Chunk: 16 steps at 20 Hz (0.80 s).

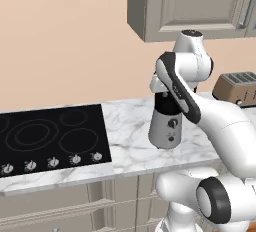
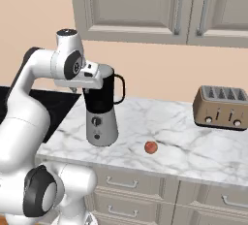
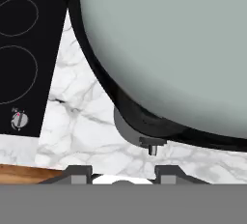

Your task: Open the blender lid, put the peach in the blender, close the lid, and start the blender.

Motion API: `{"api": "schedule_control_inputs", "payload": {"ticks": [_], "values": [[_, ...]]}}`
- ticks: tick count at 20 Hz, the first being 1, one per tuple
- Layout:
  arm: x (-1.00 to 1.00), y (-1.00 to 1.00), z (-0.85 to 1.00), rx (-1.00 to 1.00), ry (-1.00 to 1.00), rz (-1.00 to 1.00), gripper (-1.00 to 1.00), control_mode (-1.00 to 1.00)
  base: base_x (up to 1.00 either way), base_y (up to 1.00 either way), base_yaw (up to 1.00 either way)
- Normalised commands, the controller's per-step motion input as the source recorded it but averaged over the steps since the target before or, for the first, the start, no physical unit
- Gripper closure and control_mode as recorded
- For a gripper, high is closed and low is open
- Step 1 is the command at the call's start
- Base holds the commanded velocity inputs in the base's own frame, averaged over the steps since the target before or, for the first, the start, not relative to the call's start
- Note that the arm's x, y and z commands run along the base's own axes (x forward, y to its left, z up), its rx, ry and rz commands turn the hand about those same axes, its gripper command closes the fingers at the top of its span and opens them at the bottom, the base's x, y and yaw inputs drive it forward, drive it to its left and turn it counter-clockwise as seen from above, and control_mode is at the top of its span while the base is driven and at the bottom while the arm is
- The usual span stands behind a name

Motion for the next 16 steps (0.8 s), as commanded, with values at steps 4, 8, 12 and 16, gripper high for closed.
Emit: {"api": "schedule_control_inputs", "payload": {"ticks": [4,8,12,16], "values": [[-0.02,0.0,0.0,0.0,-0.01,0.0,-1.0,1.0,0.0,-0.12,-0.01],[0.0,0.0,0.0,0.0,0.0,0.0,-1.0,1.0,0.0,-0.82,0.0],[0.0,0.0,0.0,0.0,0.0,0.0,-1.0,1.0,0.02,-0.69,0.0],[0.0,0.0,0.0,0.0,0.0,0.0,-1.0,1.0,0.17,-0.6,0.0]]}}
